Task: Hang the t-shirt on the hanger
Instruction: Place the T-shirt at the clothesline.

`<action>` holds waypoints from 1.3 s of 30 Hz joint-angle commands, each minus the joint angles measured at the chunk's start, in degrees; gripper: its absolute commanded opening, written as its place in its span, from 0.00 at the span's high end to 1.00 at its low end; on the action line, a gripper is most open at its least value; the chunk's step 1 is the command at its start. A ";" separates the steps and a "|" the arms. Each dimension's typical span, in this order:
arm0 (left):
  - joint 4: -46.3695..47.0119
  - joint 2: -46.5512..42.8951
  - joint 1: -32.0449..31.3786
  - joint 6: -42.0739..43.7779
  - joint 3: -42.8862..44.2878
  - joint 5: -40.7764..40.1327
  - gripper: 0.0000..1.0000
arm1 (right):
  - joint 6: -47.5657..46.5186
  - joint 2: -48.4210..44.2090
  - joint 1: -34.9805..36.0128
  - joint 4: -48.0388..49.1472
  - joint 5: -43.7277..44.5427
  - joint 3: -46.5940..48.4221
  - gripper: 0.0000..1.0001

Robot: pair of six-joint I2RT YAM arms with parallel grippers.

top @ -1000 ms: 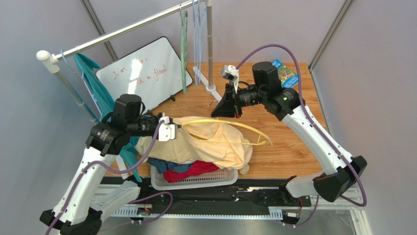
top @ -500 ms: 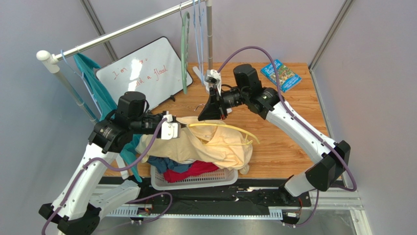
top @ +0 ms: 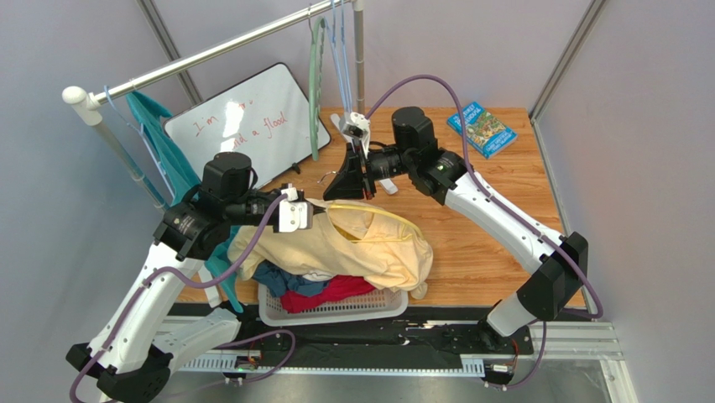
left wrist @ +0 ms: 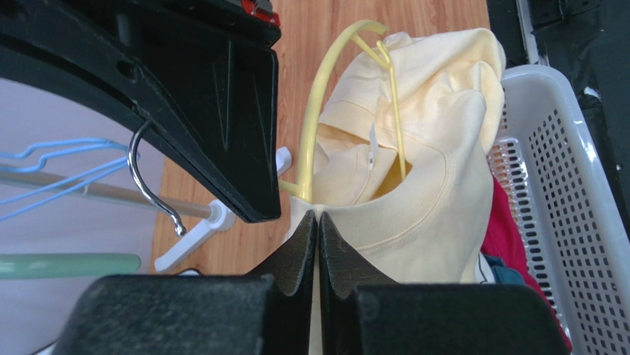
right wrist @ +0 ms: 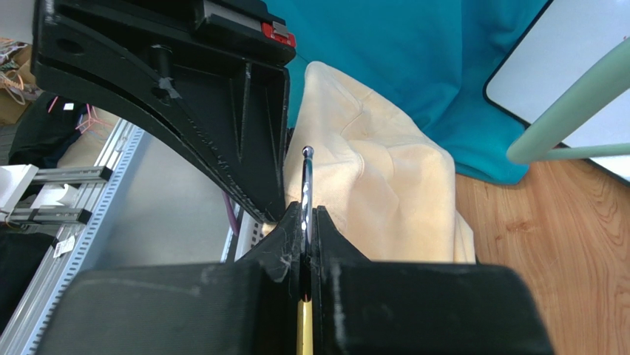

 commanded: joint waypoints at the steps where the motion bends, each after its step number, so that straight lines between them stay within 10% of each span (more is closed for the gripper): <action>1: 3.03 -1.72 -0.20 -4.27 0.47 -5.08 0.87 | 3.72 -0.57 0.39 9.18 -1.62 1.95 1.00; 11: -10.95 0.82 6.48 -0.75 6.27 -1.23 0.46 | 0.29 -2.77 0.73 10.50 -2.14 -0.87 1.00; 18: -11.48 4.25 6.40 -0.58 5.48 2.11 0.42 | -3.05 -2.42 1.96 8.13 -1.62 1.50 1.00; 24: -6.38 5.13 6.40 -3.22 1.36 2.28 0.57 | -7.35 -4.87 2.67 6.29 -1.62 0.98 1.00; 28: -5.76 3.38 5.96 -2.96 -0.76 3.69 0.95 | -7.18 -8.73 2.67 4.62 -0.13 -0.87 1.00; 34: -3.13 -1.45 5.78 -1.47 -3.92 4.04 1.00 | -3.67 -13.58 -0.05 -12.47 10.67 1.68 0.06; 39: -3.21 -4.00 3.86 2.57 -5.42 4.14 1.00 | 3.63 -14.29 -12.52 -24.63 9.19 0.63 0.00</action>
